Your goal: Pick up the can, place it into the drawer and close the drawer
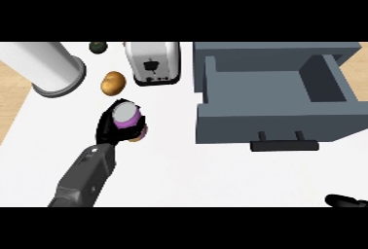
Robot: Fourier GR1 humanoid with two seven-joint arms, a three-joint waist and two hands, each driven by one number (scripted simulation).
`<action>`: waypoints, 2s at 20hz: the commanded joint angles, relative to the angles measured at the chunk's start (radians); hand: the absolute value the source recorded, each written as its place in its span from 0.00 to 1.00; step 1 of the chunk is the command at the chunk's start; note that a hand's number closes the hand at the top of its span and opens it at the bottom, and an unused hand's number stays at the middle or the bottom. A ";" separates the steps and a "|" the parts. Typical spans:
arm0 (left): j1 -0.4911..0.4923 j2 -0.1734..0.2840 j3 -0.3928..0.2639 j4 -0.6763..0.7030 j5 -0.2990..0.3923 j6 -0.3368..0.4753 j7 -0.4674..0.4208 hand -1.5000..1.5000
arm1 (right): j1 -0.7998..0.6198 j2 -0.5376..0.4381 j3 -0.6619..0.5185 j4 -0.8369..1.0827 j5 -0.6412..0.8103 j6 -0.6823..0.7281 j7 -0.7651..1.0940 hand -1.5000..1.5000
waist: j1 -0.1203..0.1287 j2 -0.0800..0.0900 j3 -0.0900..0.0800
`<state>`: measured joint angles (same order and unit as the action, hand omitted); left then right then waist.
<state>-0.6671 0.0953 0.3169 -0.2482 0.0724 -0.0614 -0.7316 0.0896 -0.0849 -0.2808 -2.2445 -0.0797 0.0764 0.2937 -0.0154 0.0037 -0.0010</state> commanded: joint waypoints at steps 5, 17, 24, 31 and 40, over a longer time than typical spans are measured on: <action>-0.081 -0.087 -0.058 -0.139 -0.002 0.074 0.149 1.00 | 0.008 -0.020 -0.044 -0.053 -0.023 -0.004 0.037 0.00 | 0.010 -0.006 0.001; -0.165 -0.095 -0.256 -0.586 0.079 0.148 0.593 1.00 | 0.009 -0.034 -0.059 -0.040 -0.027 0.012 0.039 0.00 | 0.022 -0.014 0.002; -0.368 -0.095 -0.387 -0.671 0.132 0.358 0.819 1.00 | 0.001 -0.041 -0.068 -0.063 -0.026 0.002 0.073 0.00 | 0.001 -0.009 0.002; -0.497 -0.095 -0.456 -0.690 0.128 0.466 0.954 1.00 | 0.026 -0.017 -0.064 -0.034 -0.026 0.017 0.008 0.00 | 0.000 -0.007 0.002; -0.694 -0.095 -0.506 -0.412 0.252 0.499 0.888 1.00 | -0.089 -0.033 -0.033 -0.025 -0.007 -0.023 0.066 0.00 | -0.028 0.003 0.002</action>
<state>-1.3195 0.0001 -0.1356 -0.7331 0.2598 0.4053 0.1830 0.0317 -0.1135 -0.3207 -2.2428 -0.0816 0.0675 0.3282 -0.0309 0.0053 0.0010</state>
